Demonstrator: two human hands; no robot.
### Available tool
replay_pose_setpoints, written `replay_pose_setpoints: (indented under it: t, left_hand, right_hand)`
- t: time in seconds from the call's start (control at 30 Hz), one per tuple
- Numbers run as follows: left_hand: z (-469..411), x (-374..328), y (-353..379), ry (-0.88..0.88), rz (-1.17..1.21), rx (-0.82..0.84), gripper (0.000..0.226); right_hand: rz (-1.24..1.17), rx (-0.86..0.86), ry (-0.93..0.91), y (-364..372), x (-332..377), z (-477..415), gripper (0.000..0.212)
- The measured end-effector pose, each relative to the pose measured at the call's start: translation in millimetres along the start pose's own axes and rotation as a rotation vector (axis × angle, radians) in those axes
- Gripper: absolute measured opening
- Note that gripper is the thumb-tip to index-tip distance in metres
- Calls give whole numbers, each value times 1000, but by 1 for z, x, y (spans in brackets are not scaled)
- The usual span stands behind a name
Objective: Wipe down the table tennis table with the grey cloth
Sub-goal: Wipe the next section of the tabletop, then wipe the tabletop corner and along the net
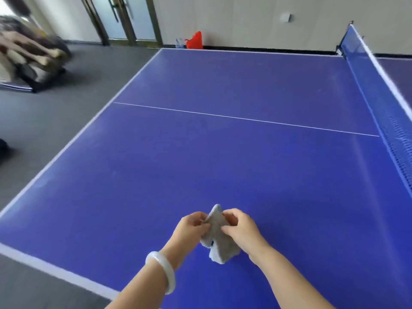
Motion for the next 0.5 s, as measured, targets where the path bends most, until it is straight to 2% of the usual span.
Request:
replay_pose_setpoints:
  t: [0.2,0.37,0.5]
  left_hand:
    - [48,36,-87,21,282,-206,28]
    - [100,79,-172,61,536,-265,43]
    - [159,134,-253,150,708,-239,60]
  right_hand:
    - [247,131,-157,101,52,9,18]
    - [343,398,-254,207,95,44,42]
    - [446,402,-339,312,116,74,46]
Point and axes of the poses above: each hand's wrist, its own z-axis away from the middle knuckle, its own y-axis out of the palm, x = y × z, the point moved 2 cm from there along -z, towards the middle knuckle, and after that the axes turned 2 degrees about -y, right-handed, at the moved point
